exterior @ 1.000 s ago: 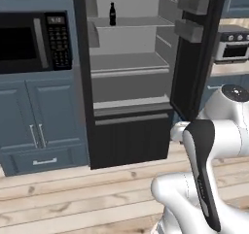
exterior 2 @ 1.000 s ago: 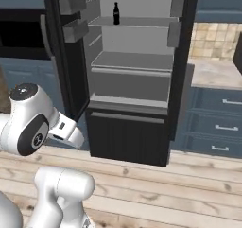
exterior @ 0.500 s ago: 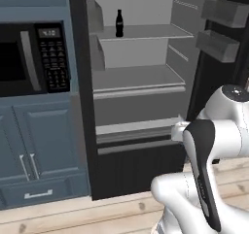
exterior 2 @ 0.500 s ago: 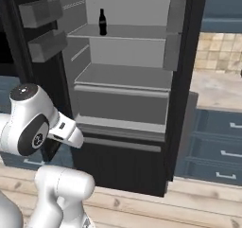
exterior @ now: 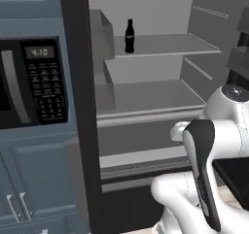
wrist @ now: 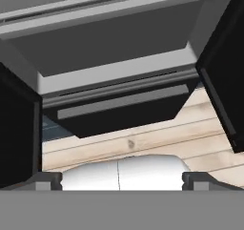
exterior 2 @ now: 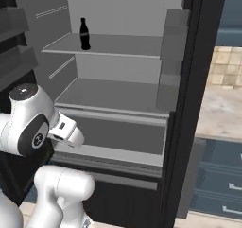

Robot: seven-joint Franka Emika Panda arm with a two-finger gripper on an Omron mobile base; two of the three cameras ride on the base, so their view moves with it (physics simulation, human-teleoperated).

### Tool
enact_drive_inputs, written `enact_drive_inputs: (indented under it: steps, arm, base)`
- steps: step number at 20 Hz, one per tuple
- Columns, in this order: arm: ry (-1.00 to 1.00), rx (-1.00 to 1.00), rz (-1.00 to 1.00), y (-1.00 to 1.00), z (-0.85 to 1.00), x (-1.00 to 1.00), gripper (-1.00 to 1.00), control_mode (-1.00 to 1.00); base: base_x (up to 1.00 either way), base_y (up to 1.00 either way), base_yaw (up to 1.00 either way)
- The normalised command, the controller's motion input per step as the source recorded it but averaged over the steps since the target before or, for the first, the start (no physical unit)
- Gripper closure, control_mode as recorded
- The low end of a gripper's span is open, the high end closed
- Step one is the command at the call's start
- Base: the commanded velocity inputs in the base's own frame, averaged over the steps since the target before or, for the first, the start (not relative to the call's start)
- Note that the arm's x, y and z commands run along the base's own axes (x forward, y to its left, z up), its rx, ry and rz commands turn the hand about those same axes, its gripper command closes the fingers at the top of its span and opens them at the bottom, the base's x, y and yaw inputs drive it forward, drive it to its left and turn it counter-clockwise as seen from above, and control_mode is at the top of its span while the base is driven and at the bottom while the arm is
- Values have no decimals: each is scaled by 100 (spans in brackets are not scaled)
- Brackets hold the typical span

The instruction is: Open the fridge, grab two sodas, and place both sodas inside the bowl with ice on the dining counter.

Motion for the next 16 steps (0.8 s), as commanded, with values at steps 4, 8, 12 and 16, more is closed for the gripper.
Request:
enact_drive_inputs:
  steps: [4,8,12,16]
  arm:
    - [0,0,0,0,0,0,-100,100]
    - [0,0,0,0,0,0,-100,100]
    - [0,0,0,0,0,0,-100,100]
    - [0,0,4,6,-2,11,-100,-100]
  base:
    - [86,-23,2]
    - [86,-9,0]
    - [62,-1,1]
    - [4,3,1]
